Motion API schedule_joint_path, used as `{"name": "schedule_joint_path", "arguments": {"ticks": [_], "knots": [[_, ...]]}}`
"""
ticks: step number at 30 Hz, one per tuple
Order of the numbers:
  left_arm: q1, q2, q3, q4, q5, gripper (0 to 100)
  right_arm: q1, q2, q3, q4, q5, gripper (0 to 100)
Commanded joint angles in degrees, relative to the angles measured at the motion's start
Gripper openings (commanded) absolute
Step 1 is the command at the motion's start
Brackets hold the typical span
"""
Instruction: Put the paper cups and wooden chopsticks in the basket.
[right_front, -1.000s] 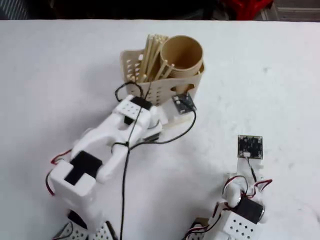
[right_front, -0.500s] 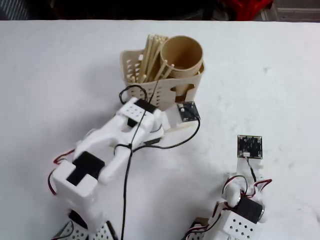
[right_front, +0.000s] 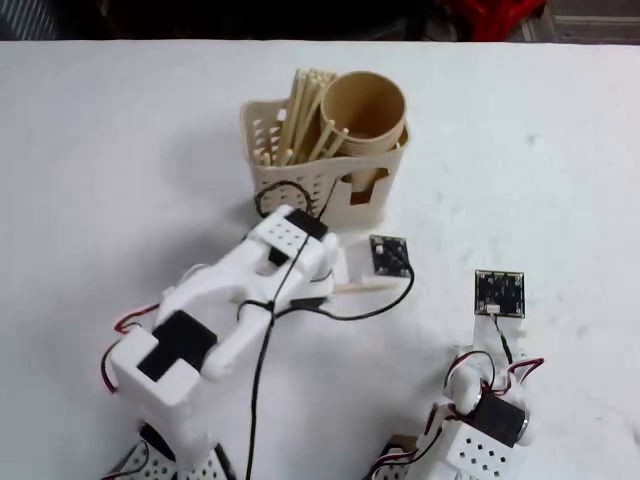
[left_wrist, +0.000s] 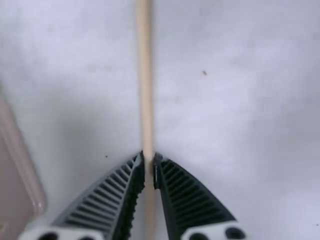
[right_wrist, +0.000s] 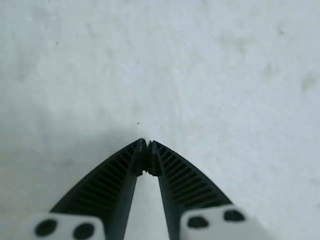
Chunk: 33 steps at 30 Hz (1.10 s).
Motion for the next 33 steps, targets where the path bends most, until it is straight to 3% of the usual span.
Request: {"name": "schedule_joint_path", "arguments": {"ticks": [1,8,17,22,29,33], "knots": [[2.3,-0.7,0.5,1.4,-0.1,2,0.2,-1.0,0.5,0.1,-0.4,1.8],[2.2,-0.2,-0.6,-0.1,5.5,12,0.2,-1.0,0.5,0.1,-0.4,1.8],[2.3,-0.4,-0.3,-1.4,5.9,2,0.2,-1.0,0.5,0.1,-0.4,1.8],[2.4,-3.0,0.8,-1.8,6.1,2,0.2,-1.0,0.5,0.1,-0.4,1.8],[5.1,-27.6,11.4,-2.2,11.2,2,0.2,-1.0,0.5,0.1,-0.4,1.8],[5.8,-46.7,12.9,-1.6,18.4,2,0.2,-1.0,0.5,0.1,-0.4,1.8]]}}
